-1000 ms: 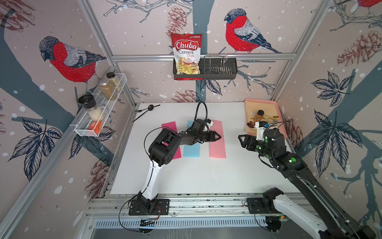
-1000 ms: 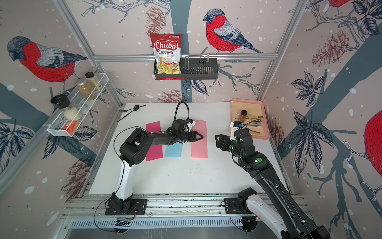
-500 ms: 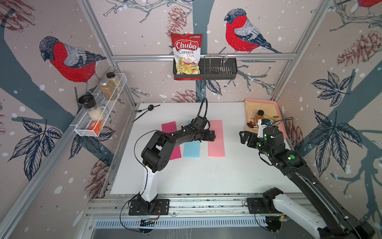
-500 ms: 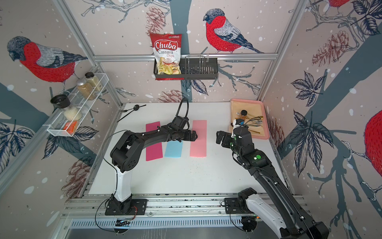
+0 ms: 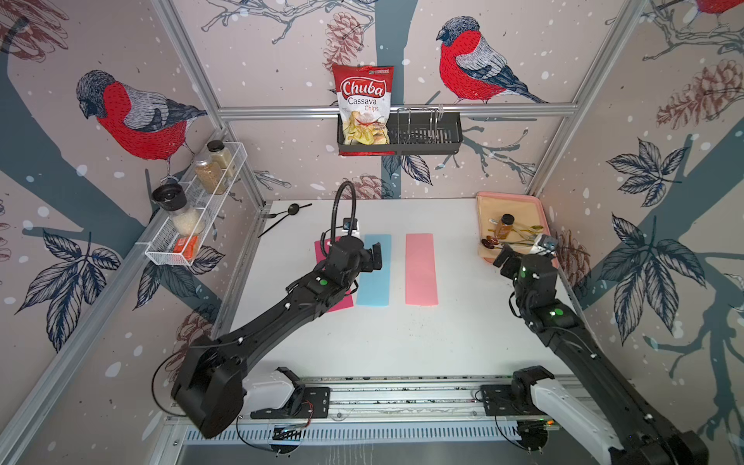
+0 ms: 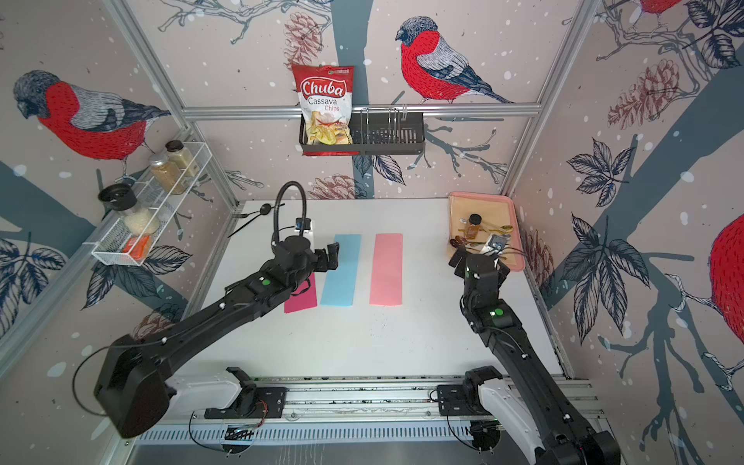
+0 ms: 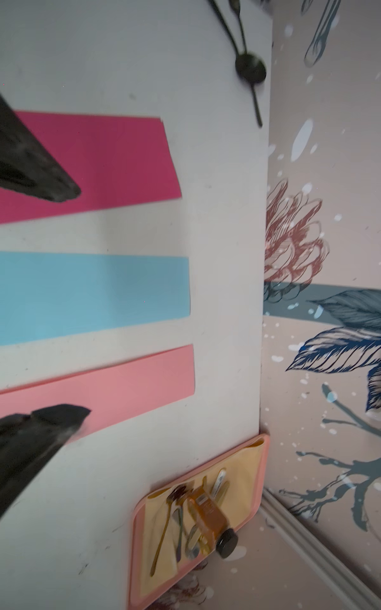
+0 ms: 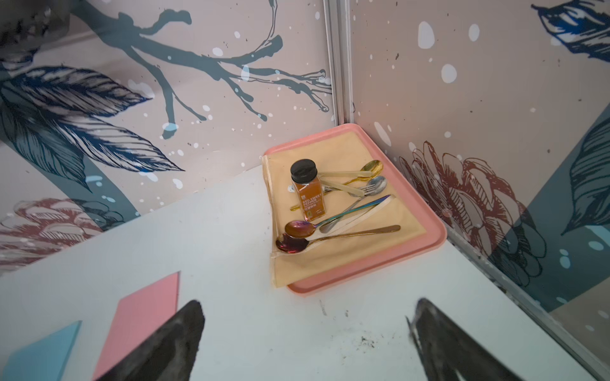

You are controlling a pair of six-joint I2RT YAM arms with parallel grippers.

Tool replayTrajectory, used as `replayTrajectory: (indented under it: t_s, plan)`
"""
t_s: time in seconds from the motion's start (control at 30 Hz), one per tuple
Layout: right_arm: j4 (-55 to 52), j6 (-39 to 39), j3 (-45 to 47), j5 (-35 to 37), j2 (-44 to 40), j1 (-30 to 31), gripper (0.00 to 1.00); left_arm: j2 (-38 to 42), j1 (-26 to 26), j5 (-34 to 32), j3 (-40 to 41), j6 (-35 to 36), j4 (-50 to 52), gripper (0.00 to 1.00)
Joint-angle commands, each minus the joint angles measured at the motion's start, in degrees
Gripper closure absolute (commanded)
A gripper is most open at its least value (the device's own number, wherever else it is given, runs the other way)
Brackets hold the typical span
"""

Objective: Fold the rectangular paper in half along the long edge
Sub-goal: Reset both arms

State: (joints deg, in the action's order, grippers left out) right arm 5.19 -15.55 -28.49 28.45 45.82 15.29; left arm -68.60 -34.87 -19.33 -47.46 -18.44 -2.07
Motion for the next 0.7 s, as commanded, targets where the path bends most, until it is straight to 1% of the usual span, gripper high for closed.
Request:
replayTrajectory:
  t_s: [0.0, 0.03, 0.07, 0.17, 0.27, 0.33, 0.4, 0.43, 0.5, 0.57, 0.6, 0.67]
  plan:
    - [30.1, 13.7, 10.4, -3.6, -1.6, -1.7, 0.0, 7.2, 2.9, -0.6, 8.5, 11.7, -13.8, 0.02]
    - [35.1, 15.1, 13.3, -4.2, -0.1, -2.7, 0.0, 10.2, 3.7, -1.4, 12.1, 13.5, -17.5, 0.02]
    - [37.7, 14.3, 15.0, -3.8, 2.5, -3.9, 0.0, 13.0, 4.5, -4.0, 15.6, 13.8, -21.3, 0.02]
    - [37.2, 10.6, 15.2, -5.1, 10.4, -6.8, 0.0, 20.0, 7.3, -12.6, 25.4, 13.8, -29.4, 0.02]
    - [39.9, 9.3, 16.9, -7.4, 14.2, -8.1, 0.0, 24.2, 10.8, -17.3, 32.2, 15.4, -31.4, 0.02]
    - [43.6, 8.5, 18.6, -10.4, 16.8, -9.6, 0.0, 25.0, 12.7, -17.5, 36.7, 17.6, -35.5, 0.02]
    - [47.6, 7.8, 20.1, -11.7, 19.8, -10.7, 0.0, 23.9, 13.4, -17.5, 41.4, 19.4, -42.6, 0.02]
    - [51.3, 8.0, 21.0, -12.7, 20.9, -11.2, 0.0, 22.3, 13.5, -17.0, 44.2, 19.9, -48.1, 0.02]
    - [54.1, 8.0, 21.1, -14.2, 22.0, -11.2, 0.0, 18.3, 14.0, -15.8, 47.4, 21.0, -56.9, 0.02]
    - [55.2, 7.9, 19.3, -15.6, 25.1, -11.8, 0.0, 12.8, 15.4, -14.8, 47.0, 20.9, -59.3, 0.02]
    - [56.2, 8.0, 18.7, -15.7, 26.5, -12.1, 0.0, 10.7, 16.3, -13.6, 46.5, 20.5, -59.8, 0.02]
    - [60.4, 10.5, 18.9, -16.6, 28.9, -12.3, 0.0, 6.0, 18.8, -10.1, 46.0, 19.1, -63.3, 0.02]
